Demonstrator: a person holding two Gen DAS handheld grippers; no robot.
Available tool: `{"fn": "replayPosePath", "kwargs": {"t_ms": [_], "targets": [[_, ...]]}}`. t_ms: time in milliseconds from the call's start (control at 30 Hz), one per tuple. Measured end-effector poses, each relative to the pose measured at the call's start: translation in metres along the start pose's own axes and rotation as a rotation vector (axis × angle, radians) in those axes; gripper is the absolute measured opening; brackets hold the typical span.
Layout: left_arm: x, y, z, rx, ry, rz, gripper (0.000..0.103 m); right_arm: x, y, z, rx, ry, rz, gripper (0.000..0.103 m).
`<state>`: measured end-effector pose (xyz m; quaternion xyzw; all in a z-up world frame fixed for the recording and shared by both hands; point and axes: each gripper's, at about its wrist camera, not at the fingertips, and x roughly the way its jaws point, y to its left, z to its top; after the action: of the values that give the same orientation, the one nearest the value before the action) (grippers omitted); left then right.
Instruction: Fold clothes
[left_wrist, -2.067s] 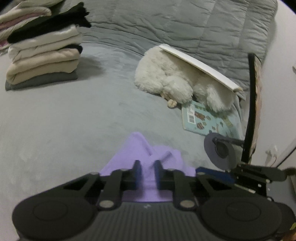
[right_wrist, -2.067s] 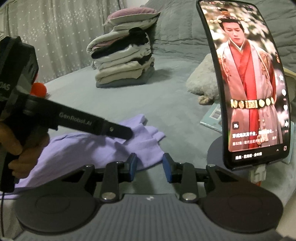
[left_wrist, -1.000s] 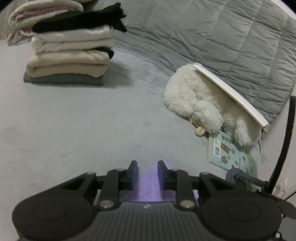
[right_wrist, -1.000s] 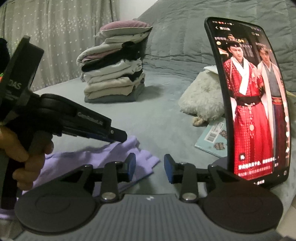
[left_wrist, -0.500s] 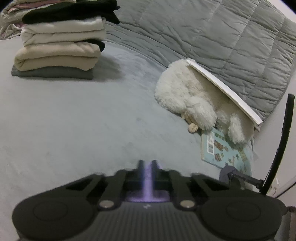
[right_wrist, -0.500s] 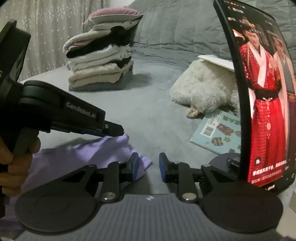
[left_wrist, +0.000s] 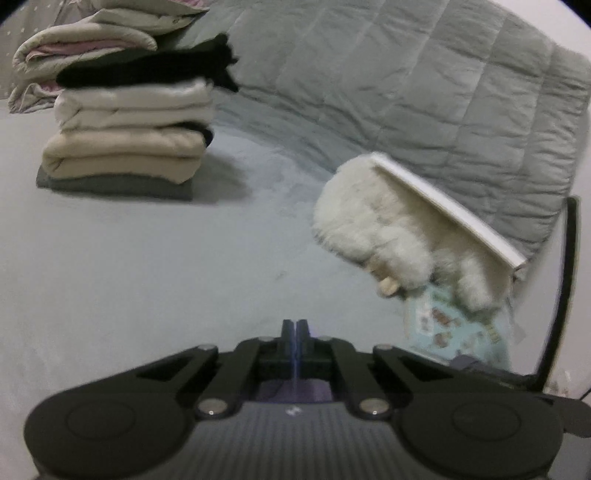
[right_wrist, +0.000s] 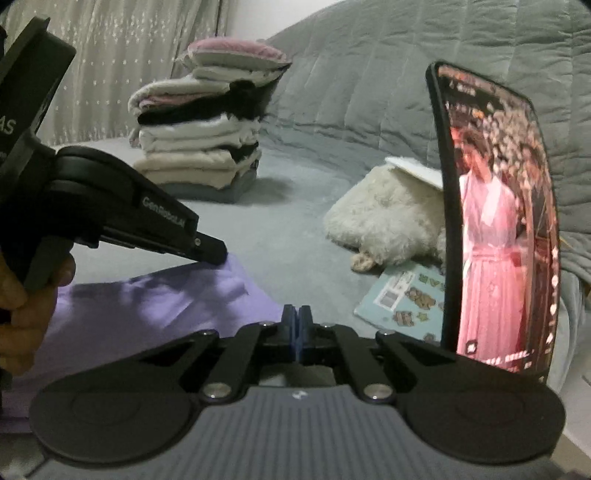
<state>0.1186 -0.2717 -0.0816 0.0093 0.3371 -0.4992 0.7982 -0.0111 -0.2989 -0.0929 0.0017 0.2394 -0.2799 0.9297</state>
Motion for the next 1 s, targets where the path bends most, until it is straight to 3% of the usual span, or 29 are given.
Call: {"fn": "replayPosePath", "kwargs": {"t_ms": [200,400,467,867,967,1000], "targets": [[0.004,0.005,0.003,-0.024,0.018,0.042,0.004,0.009,0.001,-0.001,-0.012,0.048,0.009,0.002],[-0.016,0.008,0.006,-0.027,0.004,0.053,0.023,0.0,-0.002,0.002,-0.012,0.017,0.026,0.011],[-0.023,0.007,0.006,-0.023,-0.001,0.051,0.025,-0.002,-0.003,0.003,-0.01,0.013,0.038,0.012],[-0.049,0.008,-0.012,0.081,0.065,0.074,0.036,-0.008,-0.001,0.01,-0.016,0.102,0.219,0.014],[-0.047,0.007,-0.019,0.11,0.078,0.074,0.036,-0.007,-0.005,0.014,-0.007,0.13,0.242,0.023],[-0.047,0.006,-0.02,0.12,0.078,0.071,0.036,-0.007,-0.007,0.014,-0.003,0.137,0.247,0.032]]}}
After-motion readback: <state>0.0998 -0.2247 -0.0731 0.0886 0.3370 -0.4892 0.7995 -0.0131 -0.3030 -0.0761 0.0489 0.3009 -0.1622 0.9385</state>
